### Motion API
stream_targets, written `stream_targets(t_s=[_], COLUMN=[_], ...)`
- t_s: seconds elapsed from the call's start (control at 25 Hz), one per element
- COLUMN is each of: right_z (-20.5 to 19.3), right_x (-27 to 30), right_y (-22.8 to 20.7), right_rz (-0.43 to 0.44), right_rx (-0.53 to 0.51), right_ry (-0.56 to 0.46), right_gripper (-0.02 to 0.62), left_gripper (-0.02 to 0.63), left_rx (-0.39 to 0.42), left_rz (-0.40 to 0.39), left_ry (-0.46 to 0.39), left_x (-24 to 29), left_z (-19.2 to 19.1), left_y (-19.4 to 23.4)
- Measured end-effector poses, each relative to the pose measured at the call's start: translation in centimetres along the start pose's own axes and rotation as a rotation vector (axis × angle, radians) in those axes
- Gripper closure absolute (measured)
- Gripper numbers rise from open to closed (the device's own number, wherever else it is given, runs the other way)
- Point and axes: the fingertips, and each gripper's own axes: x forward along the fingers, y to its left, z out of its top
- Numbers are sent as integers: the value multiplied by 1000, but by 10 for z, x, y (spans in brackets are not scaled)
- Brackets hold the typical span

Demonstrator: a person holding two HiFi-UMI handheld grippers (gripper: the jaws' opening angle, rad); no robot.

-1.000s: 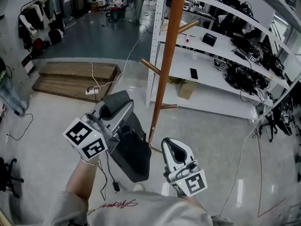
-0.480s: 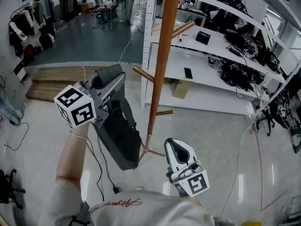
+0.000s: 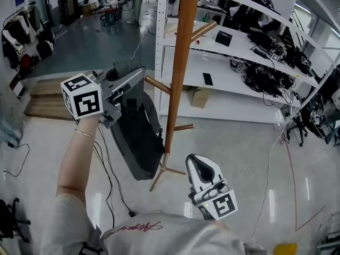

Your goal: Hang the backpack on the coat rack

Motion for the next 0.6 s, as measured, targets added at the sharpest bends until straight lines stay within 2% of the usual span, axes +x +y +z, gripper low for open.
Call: stream_targets(t_s=[0.16, 0.36, 0.6], right_z=[-3, -3, -4], right_x=[-2, -3, -6], right_y=[-1, 0, 2], right_rz=[-11, -17, -19], right_rx=[-30, -28, -22], right_ry=[14, 15, 17], right_gripper=[572, 572, 572], left_gripper=[514, 514, 514], left_rx=[-30, -16, -46], left_rz=[-70, -127, -215], left_ry=[14, 66, 135], left_x=[11, 22, 35], left_z=[3, 1, -15], left_y=[-4, -15, -29])
